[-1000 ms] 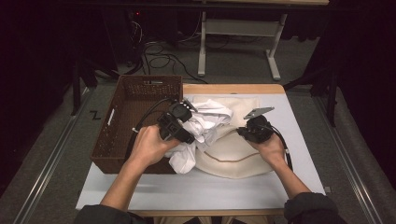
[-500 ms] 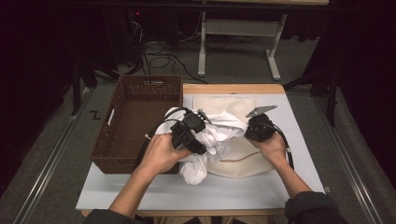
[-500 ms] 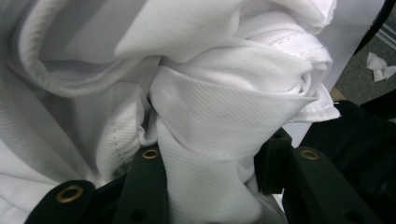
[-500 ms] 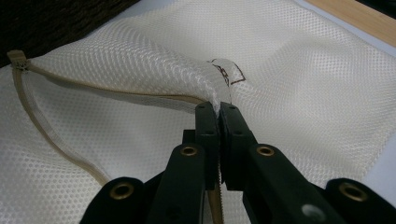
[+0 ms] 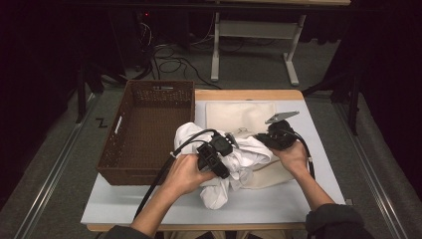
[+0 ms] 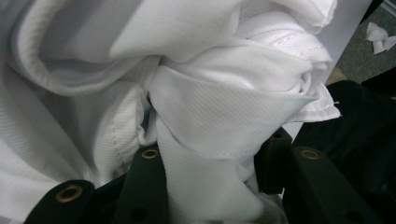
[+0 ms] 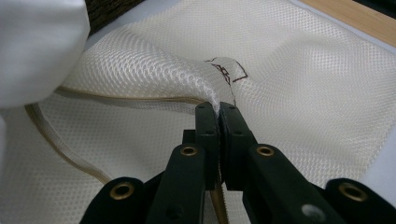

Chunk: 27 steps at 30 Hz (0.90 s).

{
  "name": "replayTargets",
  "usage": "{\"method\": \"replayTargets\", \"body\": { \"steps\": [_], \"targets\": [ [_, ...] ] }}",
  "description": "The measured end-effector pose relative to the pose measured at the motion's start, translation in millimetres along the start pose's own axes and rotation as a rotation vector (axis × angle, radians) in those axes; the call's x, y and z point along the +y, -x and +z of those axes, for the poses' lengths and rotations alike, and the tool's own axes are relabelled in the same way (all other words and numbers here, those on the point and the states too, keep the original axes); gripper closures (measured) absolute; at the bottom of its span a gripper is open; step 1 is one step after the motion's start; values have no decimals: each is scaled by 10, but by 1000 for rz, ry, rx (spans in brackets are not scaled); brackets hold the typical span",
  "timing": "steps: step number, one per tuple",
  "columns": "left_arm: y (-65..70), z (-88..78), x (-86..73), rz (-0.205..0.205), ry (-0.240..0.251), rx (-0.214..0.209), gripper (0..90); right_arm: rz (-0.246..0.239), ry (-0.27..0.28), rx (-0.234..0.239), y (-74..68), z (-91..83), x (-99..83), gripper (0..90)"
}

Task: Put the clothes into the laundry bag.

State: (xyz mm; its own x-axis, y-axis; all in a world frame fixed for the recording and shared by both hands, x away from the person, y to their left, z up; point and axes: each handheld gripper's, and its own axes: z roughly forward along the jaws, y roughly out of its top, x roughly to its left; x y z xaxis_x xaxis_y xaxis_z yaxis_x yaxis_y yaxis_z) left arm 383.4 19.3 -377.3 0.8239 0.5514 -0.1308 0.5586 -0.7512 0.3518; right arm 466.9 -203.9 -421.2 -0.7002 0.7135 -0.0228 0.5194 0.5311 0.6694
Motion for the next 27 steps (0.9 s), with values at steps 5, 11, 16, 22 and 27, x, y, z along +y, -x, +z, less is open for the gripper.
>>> {"method": "replayTargets", "body": {
  "steps": [5,11,16,22,27],
  "targets": [
    [18,109,35,-3,-13,-5,626,-2,-2,4,-12,-18,4,887],
    [27,262,74,-12,-30,-21,622,-2,1,13,-19,-26,3,887],
    [54,341,107,-22,-31,-27,620,-9,2,14,-28,-32,6,887],
    [102,410,147,-30,-11,-57,620,-19,3,17,-30,-39,5,887],
    [155,435,169,-32,11,-71,619,-10,1,15,-25,-48,-5,887]
  ]
}}
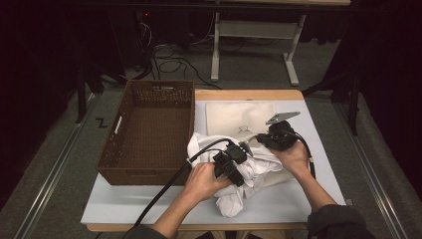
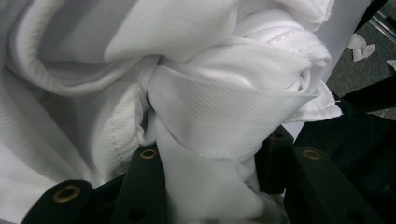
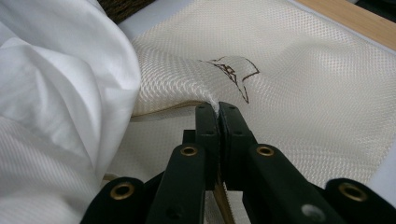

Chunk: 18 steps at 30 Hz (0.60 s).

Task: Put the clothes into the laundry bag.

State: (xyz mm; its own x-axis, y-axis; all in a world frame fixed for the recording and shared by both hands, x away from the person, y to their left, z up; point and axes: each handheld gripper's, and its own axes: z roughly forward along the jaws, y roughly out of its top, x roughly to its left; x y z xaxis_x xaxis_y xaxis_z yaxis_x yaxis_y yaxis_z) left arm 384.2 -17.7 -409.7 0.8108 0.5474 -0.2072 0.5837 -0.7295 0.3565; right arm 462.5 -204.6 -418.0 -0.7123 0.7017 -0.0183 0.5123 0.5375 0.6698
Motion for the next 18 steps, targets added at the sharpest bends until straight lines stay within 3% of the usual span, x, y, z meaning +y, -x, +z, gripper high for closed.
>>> {"method": "replayTargets", "body": {
  "steps": [9,14,18],
  "targets": [
    [105,23,14,22,53,-28,612,-20,10,-1,-3,3,-5,888],
    [73,97,20,3,43,-13,613,-36,6,-6,-25,5,-2,888],
    [32,155,32,-37,16,-5,614,-46,2,-3,-24,-11,-13,888]
  ]
}}
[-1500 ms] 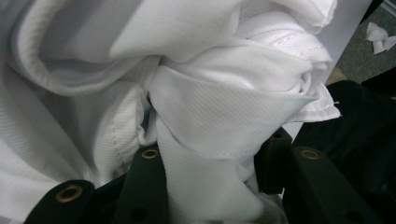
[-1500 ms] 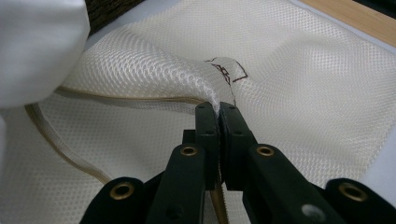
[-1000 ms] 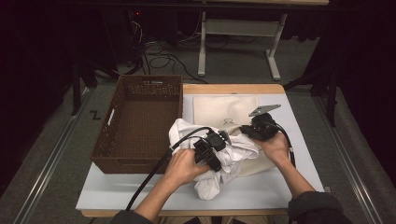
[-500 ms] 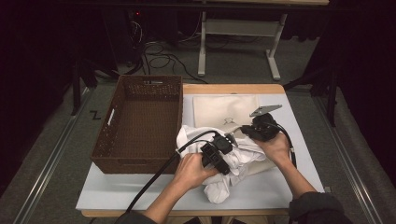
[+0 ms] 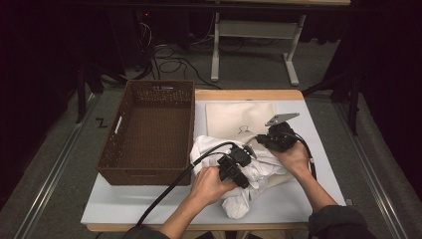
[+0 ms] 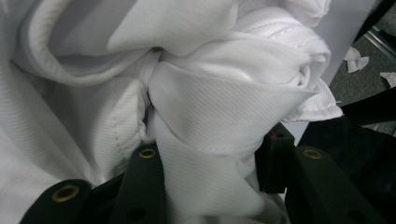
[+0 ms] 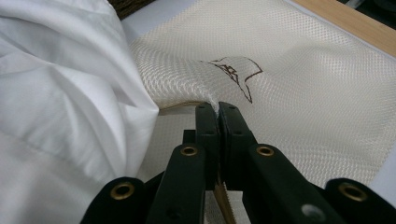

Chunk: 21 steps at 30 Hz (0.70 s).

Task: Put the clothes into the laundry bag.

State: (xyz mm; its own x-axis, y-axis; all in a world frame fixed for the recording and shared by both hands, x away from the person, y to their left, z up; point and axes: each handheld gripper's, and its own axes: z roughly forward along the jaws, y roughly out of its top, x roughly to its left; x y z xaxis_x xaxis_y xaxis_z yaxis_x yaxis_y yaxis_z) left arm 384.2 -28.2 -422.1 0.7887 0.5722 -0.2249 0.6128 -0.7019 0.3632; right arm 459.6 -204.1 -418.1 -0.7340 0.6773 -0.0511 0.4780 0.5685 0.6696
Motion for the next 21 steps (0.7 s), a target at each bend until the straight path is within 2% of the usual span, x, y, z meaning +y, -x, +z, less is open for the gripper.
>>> {"method": "replayTargets", "body": {
  "steps": [5,7,11,15,21],
  "targets": [
    [-46,107,10,-59,-22,7,615,-14,3,8,-26,-26,-2,888],
    [-97,145,6,-90,-19,-5,615,-23,8,12,-39,-29,3,888],
    [-121,187,10,-110,-16,10,611,-41,9,19,-78,-25,13,888],
    [-122,167,5,-119,30,32,531,-25,6,19,-78,-24,15,888],
    [-56,84,-15,-90,123,79,460,-24,3,15,-62,-14,6,888]
  ]
}}
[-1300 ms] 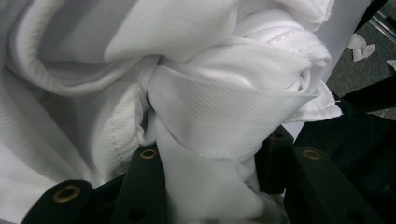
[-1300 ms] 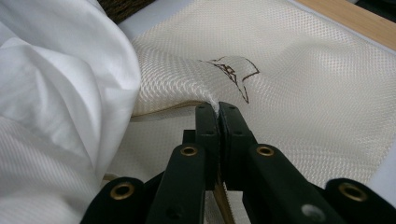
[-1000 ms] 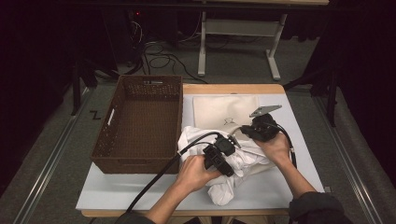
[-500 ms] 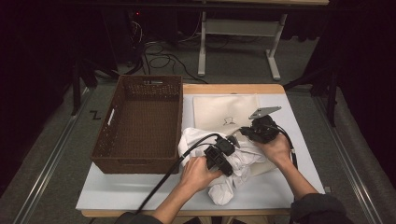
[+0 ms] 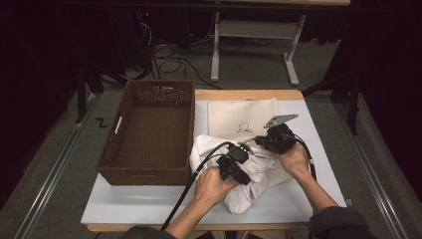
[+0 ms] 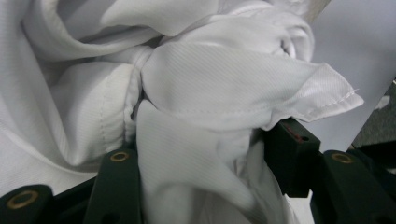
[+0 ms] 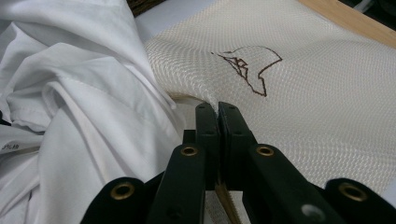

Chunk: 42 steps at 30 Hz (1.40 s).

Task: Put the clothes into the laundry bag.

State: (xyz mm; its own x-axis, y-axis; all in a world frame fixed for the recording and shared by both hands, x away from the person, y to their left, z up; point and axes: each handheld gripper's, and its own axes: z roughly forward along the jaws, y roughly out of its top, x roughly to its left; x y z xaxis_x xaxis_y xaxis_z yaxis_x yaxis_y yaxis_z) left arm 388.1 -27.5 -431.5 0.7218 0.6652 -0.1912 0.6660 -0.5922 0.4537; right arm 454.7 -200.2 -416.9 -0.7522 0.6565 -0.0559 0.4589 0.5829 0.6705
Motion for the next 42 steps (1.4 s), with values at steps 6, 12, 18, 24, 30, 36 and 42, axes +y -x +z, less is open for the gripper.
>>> {"method": "replayTargets", "body": {
  "steps": [6,12,18,24,30,36,42],
  "targets": [
    [24,-49,11,7,71,6,552,-8,-8,5,-9,11,1,887],
    [-27,31,69,-30,19,17,656,-15,-1,12,-36,-9,9,889],
    [-76,111,137,-83,-9,43,667,-45,11,32,-91,-69,20,891],
    [-43,64,119,-54,37,57,547,-23,16,43,-77,-84,16,891],
    [-29,-11,80,-4,127,74,556,-2,1,54,-62,-39,3,891],
    [15,-44,85,26,141,37,797,-13,12,76,-76,-34,18,891],
    [-94,113,149,-27,85,68,816,-6,28,97,-91,-73,18,891]
  ]
}}
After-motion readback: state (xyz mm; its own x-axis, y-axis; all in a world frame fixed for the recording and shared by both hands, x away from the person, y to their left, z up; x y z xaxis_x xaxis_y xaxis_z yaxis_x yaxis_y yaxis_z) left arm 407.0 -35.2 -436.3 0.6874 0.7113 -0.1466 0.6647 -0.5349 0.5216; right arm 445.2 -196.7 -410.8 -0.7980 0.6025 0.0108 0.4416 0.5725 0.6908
